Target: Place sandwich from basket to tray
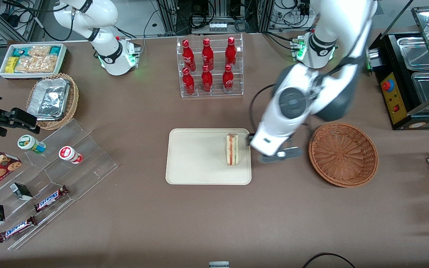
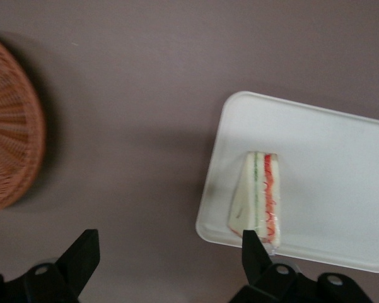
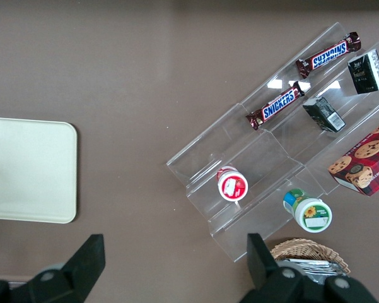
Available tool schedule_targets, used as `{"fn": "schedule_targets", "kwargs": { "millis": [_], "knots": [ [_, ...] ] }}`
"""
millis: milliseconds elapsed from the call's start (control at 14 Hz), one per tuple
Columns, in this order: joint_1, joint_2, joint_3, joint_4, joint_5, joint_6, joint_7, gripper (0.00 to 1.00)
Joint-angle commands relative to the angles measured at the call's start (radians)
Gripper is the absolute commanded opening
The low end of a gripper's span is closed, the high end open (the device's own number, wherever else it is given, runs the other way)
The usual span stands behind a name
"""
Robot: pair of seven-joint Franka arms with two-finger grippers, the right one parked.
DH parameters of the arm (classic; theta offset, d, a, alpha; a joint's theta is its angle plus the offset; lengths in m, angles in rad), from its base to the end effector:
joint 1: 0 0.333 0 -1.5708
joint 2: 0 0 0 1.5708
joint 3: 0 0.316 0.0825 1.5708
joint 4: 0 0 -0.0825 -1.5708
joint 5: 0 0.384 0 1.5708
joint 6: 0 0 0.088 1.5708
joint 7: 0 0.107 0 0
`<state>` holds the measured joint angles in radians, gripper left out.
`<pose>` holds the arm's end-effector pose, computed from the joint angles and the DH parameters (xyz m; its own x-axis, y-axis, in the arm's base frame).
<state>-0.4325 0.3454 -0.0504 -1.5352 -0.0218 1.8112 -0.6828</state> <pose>0.5818 -0.3026 0.4514 0.9754 0.2066 -0.0774 0.2061 -0.9784 -0.0143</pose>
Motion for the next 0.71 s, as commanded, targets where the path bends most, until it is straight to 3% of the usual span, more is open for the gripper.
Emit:
{"fn": "schedule_targets", "kwargs": {
  "millis": [0,357,643],
  "knots": [
    [0.093,-0.162,-0.009,-0.138,0.054,-0.004,0.029,1.00],
    [0.277,-0.304,-0.008,-0.157,0.057,-0.113,0.288,1.00],
    [0.328,-0.357,-0.003,-0.091,0.057,-0.214,0.411,1.00]
  ]
}}
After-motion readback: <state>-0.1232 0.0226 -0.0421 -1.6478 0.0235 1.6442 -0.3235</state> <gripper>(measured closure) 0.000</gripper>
